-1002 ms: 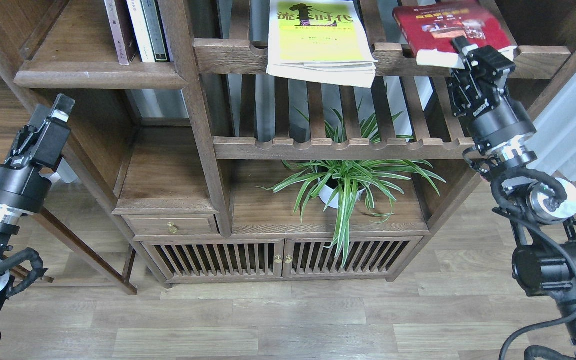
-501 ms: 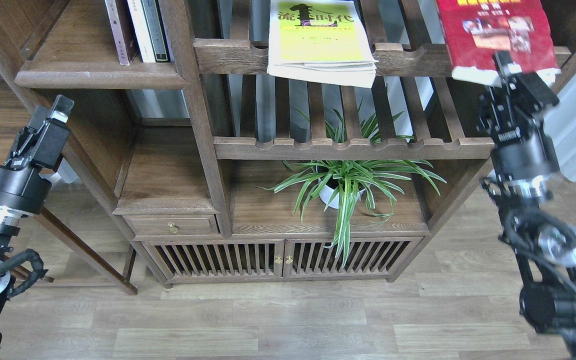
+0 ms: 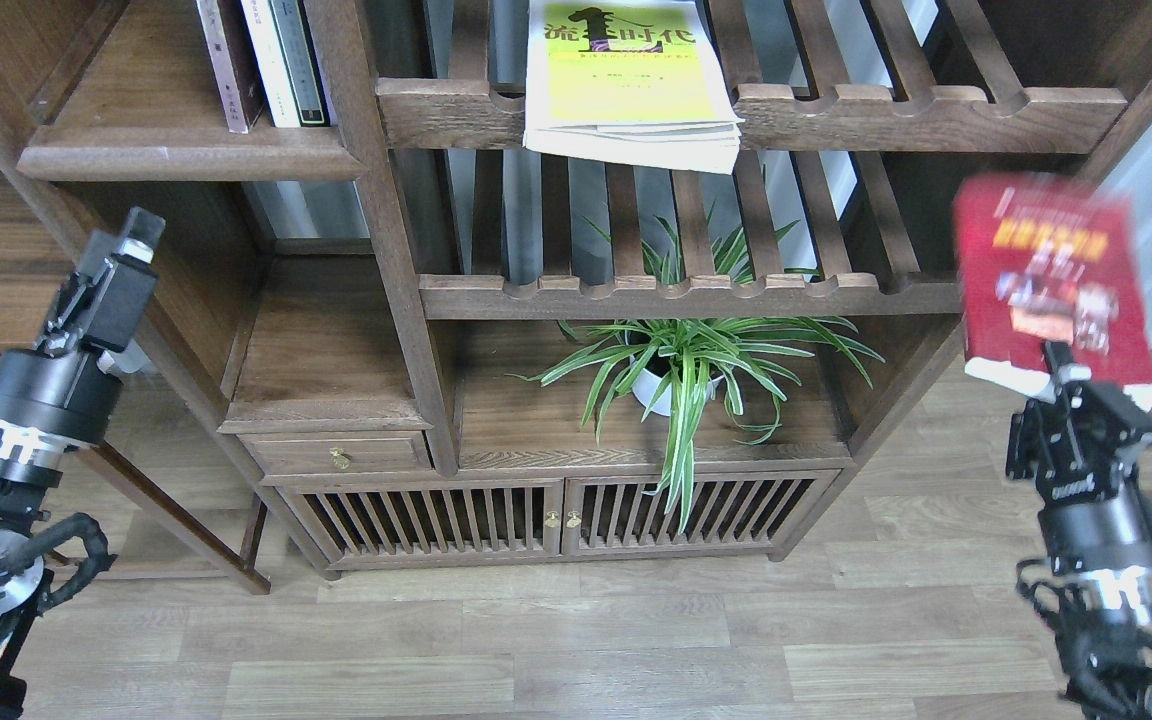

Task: Organize books on shelf
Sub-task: 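Pull the red book off the top shelf and lower it with the right gripper, then bring the red book to the left gripper and grasp it with the left gripper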

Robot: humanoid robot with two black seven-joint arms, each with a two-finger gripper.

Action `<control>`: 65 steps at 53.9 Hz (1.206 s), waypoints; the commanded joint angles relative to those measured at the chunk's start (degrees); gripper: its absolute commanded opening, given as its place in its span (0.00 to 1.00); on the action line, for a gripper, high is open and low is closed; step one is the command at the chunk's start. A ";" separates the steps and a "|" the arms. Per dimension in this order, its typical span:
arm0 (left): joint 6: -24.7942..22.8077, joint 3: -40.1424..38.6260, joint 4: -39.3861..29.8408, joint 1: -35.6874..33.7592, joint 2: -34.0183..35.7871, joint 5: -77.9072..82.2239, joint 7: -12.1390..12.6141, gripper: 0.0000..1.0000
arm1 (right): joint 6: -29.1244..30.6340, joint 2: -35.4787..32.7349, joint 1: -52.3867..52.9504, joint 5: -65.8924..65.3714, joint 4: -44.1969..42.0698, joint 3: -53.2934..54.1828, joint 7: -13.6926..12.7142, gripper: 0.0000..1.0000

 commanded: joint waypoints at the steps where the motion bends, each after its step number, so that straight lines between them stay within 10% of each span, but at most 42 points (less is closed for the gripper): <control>1: 0.01 1.76 -0.17 2.75 -1.90 -1.23 -0.52 1.00 | 0.02 0.14 -0.75 -0.25 -0.27 -4.20 -0.72 0.05; 30: 0.01 11.08 3.17 12.16 -6.83 -14.85 0.01 1.00 | 0.02 2.16 8.29 -10.00 -5.45 -30.21 -7.84 0.06; 65: 0.01 20.74 -1.49 14.62 -7.27 -30.76 -0.52 1.00 | 0.02 11.92 16.12 -11.42 -12.31 -39.18 -8.19 0.07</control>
